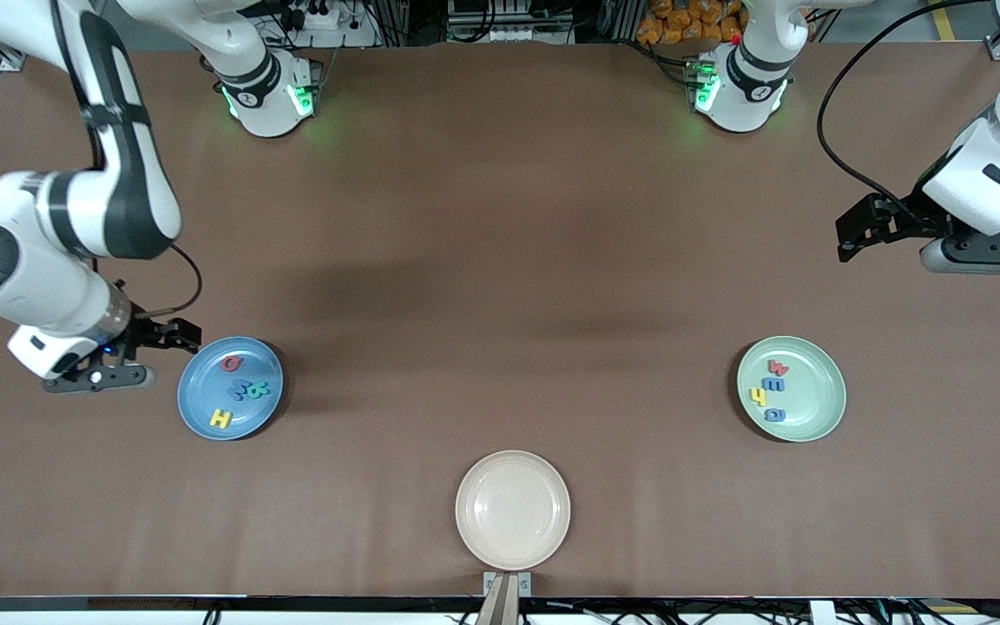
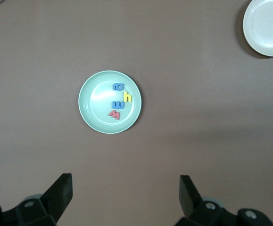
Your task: Sort uppercase to blue plate, lowercase to green plate
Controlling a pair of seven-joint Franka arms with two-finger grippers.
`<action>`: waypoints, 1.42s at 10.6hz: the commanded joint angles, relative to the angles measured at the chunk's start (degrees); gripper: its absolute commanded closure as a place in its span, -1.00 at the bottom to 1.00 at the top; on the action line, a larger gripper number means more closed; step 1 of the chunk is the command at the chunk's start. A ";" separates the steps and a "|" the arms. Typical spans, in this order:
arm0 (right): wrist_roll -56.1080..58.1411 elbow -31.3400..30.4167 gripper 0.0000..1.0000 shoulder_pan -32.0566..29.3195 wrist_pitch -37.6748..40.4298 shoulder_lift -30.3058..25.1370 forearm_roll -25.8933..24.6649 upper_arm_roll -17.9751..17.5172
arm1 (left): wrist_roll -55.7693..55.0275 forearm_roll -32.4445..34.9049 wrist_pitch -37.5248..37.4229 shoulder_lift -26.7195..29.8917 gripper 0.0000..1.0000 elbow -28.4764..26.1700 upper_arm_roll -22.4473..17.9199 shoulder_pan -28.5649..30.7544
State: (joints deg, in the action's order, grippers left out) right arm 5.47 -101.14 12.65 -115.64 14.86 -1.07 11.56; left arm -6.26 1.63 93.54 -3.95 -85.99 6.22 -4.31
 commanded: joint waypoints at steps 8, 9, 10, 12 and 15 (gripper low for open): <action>-0.55 22.47 -1.00 -14.68 30.20 -13.54 0.10 -13.42 | 1.16 -0.66 -0.47 1.04 -1.00 -0.67 -0.68 0.09; -0.55 22.65 -1.00 -14.15 31.08 -13.45 0.10 -12.28 | 1.16 -0.66 -0.47 1.04 -1.00 -0.67 -0.68 0.09; -0.63 23.18 -1.00 -12.75 31.79 -13.28 0.10 -10.44 | 1.16 -0.66 -0.47 1.04 -1.00 -0.67 -0.68 0.09; -3.60 23.45 -1.00 -11.95 33.02 -13.45 1.76 -9.10 | 1.16 -0.66 -0.47 1.04 -1.00 -0.58 -0.51 0.00; -4.33 23.45 -1.00 -11.95 33.55 -13.37 1.77 -9.10 | 1.16 -0.75 -0.81 1.48 -1.00 -0.58 -0.16 0.09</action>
State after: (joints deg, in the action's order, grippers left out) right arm 2.42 -79.78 -0.07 -83.48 0.57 -0.06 1.72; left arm -6.26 1.63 93.52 -3.76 -86.08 5.91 -4.39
